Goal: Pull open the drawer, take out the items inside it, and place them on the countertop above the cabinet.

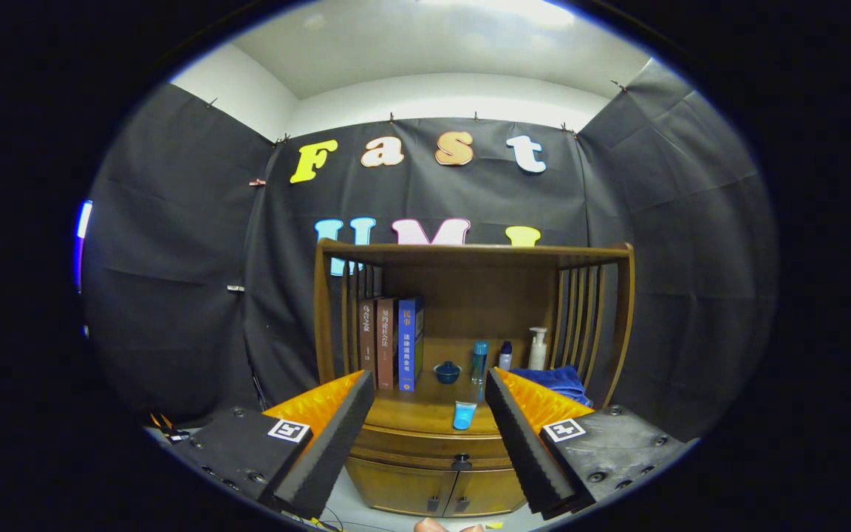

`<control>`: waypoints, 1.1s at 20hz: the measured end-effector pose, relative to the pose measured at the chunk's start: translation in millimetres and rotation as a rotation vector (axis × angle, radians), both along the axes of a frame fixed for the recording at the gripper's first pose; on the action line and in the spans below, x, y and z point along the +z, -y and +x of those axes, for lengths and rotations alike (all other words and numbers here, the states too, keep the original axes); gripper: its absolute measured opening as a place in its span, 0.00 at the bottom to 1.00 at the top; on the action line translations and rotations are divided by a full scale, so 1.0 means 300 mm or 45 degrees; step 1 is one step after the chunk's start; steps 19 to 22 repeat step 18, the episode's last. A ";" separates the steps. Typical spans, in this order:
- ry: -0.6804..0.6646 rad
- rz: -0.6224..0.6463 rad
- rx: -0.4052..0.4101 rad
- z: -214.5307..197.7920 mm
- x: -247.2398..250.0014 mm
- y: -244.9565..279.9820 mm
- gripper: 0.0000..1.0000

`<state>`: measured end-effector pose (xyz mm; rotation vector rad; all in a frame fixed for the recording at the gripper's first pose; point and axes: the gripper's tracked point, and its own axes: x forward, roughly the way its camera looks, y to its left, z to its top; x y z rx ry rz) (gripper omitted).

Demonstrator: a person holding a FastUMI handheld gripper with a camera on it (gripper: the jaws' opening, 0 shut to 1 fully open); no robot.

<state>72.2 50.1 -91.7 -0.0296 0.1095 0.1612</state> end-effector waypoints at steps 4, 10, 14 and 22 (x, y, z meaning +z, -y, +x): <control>-0.020 0.086 0.038 -0.096 0.135 -0.064 0.99; -0.009 0.074 0.003 -0.194 0.274 -0.054 0.99; 0.026 0.066 -0.007 -0.266 0.300 -0.034 0.99; 0.050 0.041 -0.001 -0.298 0.314 -0.031 0.98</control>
